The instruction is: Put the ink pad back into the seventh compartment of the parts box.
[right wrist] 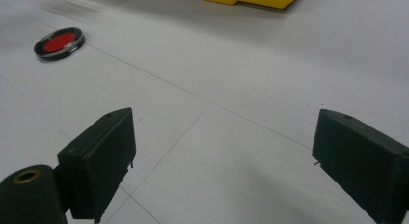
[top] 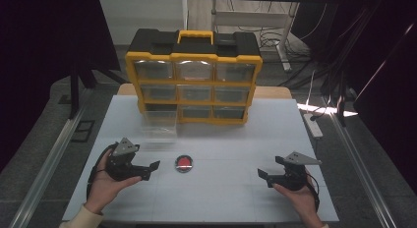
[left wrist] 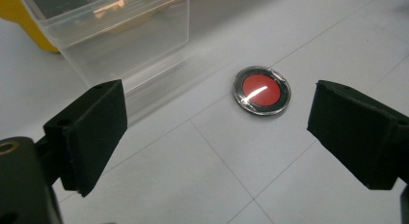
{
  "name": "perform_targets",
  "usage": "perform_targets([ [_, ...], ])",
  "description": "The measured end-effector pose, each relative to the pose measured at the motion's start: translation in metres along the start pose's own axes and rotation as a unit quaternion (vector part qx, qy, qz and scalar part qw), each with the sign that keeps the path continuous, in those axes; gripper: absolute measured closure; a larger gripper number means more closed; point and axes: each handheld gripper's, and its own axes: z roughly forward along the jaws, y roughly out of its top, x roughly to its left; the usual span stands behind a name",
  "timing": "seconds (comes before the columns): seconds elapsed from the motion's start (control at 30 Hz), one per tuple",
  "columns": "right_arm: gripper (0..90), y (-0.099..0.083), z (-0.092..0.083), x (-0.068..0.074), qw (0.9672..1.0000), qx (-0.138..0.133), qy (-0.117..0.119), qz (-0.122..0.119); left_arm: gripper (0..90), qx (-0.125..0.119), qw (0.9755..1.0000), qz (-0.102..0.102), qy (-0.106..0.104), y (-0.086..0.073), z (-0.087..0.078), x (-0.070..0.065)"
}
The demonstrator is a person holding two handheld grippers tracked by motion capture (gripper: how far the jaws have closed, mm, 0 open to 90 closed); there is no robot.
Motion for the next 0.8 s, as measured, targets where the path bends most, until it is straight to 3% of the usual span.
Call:
perform_targets([
  [0.3,8.4,0.0,-0.001,0.0,1.0,-0.001,0.001,0.0,7.9,0.006,0.9999,0.01,-0.01,0.014,0.002,-0.006],
  [0.8,8.4,0.0,0.0,0.0,1.0,0.001,0.0,-0.003,8.0,0.031,0.9985,0.027,-0.037,0.033,0.025,-0.015],
])
